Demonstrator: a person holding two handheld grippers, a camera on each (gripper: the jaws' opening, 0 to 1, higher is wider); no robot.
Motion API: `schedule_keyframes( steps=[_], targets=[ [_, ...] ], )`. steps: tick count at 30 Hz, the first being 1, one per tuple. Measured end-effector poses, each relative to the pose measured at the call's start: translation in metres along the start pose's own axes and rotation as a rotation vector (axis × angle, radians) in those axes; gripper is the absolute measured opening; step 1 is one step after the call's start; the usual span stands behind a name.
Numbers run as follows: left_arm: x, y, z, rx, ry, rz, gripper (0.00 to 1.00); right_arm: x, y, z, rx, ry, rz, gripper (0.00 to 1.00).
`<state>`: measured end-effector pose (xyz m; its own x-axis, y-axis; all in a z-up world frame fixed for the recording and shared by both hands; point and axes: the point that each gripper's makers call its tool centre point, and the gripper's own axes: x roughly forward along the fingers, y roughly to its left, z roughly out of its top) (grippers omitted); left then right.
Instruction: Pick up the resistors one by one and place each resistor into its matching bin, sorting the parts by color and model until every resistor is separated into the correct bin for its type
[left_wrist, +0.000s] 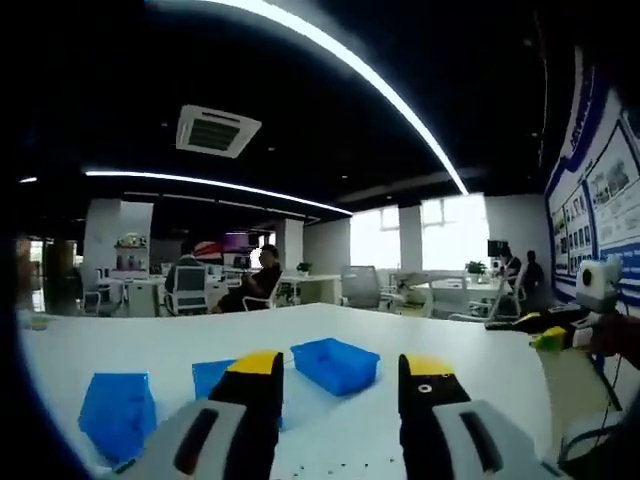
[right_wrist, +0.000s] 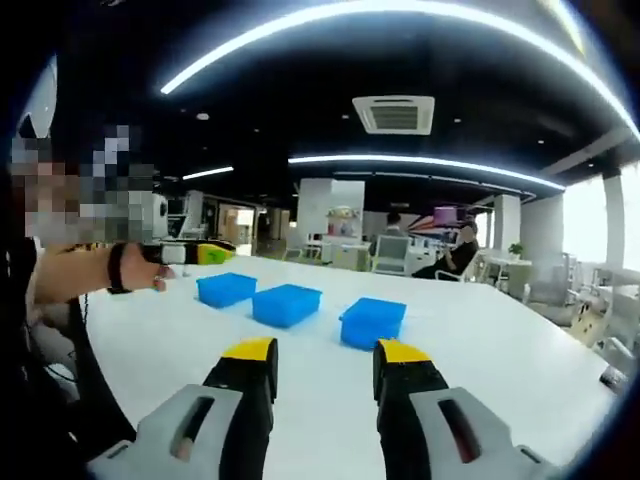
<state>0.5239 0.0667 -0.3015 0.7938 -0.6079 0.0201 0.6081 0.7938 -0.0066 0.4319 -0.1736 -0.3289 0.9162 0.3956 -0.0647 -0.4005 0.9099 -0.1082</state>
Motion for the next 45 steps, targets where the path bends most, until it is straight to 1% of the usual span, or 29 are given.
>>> schedule_keyframes(
  steps=[1,2,3,4,5,9,11,13,15,17,19,20,21,23,24,26,27,28,29,31,32,33,34,35,37,38,40,43,45],
  targets=[
    [-0.022,0.005,0.002,0.001,-0.020,0.040,0.47,0.002,0.003,0.000,0.000,0.000,0.008,0.40],
    [-0.033,0.007,0.002,-0.012,-0.024,0.054,0.47,0.004,0.005,0.000,0.000,0.000,0.016,0.40],
    [-0.053,0.008,0.001,-0.019,-0.034,0.064,0.47,0.005,0.007,0.000,-0.001,-0.001,0.022,0.40],
    [-0.068,0.011,0.000,-0.010,-0.037,0.083,0.47,0.007,0.011,0.000,-0.001,-0.003,0.033,0.41],
    [-0.081,0.018,-0.003,-0.006,-0.029,0.122,0.47,0.009,0.015,0.000,-0.003,-0.003,0.043,0.41],
    [-0.120,0.033,-0.007,-0.032,-0.027,0.198,0.47,0.014,0.028,0.000,-0.010,-0.001,0.075,0.41],
    [-0.136,0.036,-0.010,-0.029,-0.031,0.223,0.48,0.014,0.032,-0.001,-0.010,0.002,0.085,0.42],
    [-0.147,0.039,-0.014,-0.029,-0.021,0.242,0.48,0.015,0.036,-0.001,-0.012,0.009,0.099,0.42],
    [-0.151,0.039,-0.019,-0.034,-0.002,0.233,0.48,0.015,0.041,-0.002,-0.021,0.017,0.114,0.42],
    [-0.149,0.040,-0.021,-0.030,0.012,0.227,0.48,0.014,0.045,-0.003,-0.027,0.023,0.125,0.42],
    [-0.145,0.037,-0.025,-0.041,0.044,0.194,0.48,0.013,0.048,-0.004,-0.028,0.029,0.136,0.42],
    [-0.142,0.037,-0.024,-0.049,0.051,0.188,0.48,0.012,0.050,-0.004,-0.028,0.032,0.141,0.42],
    [-0.140,0.037,-0.024,-0.045,0.057,0.177,0.48,0.011,0.051,-0.006,-0.029,0.038,0.146,0.42],
    [-0.134,0.033,-0.027,-0.028,0.095,0.146,0.48,0.011,0.054,-0.009,-0.031,0.048,0.155,0.42],
    [-0.131,0.030,-0.030,-0.023,0.128,0.122,0.48,0.010,0.055,-0.012,-0.031,0.059,0.160,0.42],
    [-0.125,0.029,-0.035,-0.024,0.185,0.102,0.47,0.010,0.056,-0.015,-0.029,0.069,0.166,0.42],
    [-0.123,0.029,-0.041,-0.021,0.239,0.092,0.47,0.009,0.057,-0.017,-0.028,0.074,0.170,0.42],
    [-0.120,0.029,-0.045,0.000,0.281,0.083,0.48,0.009,0.058,-0.018,-0.027,0.078,0.174,0.42],
    [-0.117,0.033,-0.049,-0.002,0.316,0.102,0.47,0.009,0.060,-0.020,-0.029,0.084,0.178,0.42],
    [-0.110,0.027,-0.054,0.021,0.379,0.050,0.48,0.009,0.064,-0.024,-0.032,0.103,0.196,0.43],
    [-0.107,0.028,-0.054,0.011,0.403,0.056,0.48,0.008,0.068,-0.027,-0.036,0.119,0.212,0.43],
    [-0.102,0.029,-0.053,0.010,0.411,0.054,0.48,0.008,0.069,-0.029,-0.040,0.126,0.217,0.44],
    [-0.096,0.026,-0.051,0.012,0.431,0.031,0.48,0.008,0.071,-0.031,-0.047,0.135,0.221,0.44],
    [-0.093,0.027,-0.052,0.009,0.461,0.027,0.48,0.008,0.071,-0.032,-0.048,0.137,0.224,0.44],
    [-0.082,0.028,-0.050,0.023,0.486,0.027,0.46,0.007,0.073,-0.034,-0.044,0.145,0.231,0.44],
    [-0.077,0.027,-0.049,0.038,0.500,0.012,0.46,0.007,0.073,-0.035,-0.042,0.149,0.234,0.44],
    [-0.069,0.024,-0.051,0.035,0.539,-0.004,0.46,0.006,0.073,-0.037,-0.041,0.154,0.236,0.44],
    [-0.051,0.020,-0.055,0.090,0.605,-0.047,0.46,0.005,0.072,-0.040,-0.037,0.162,0.239,0.44],
    [-0.040,0.016,-0.060,0.068,0.647,-0.075,0.45,0.004,0.071,-0.043,-0.038,0.169,0.242,0.44]
  ],
)
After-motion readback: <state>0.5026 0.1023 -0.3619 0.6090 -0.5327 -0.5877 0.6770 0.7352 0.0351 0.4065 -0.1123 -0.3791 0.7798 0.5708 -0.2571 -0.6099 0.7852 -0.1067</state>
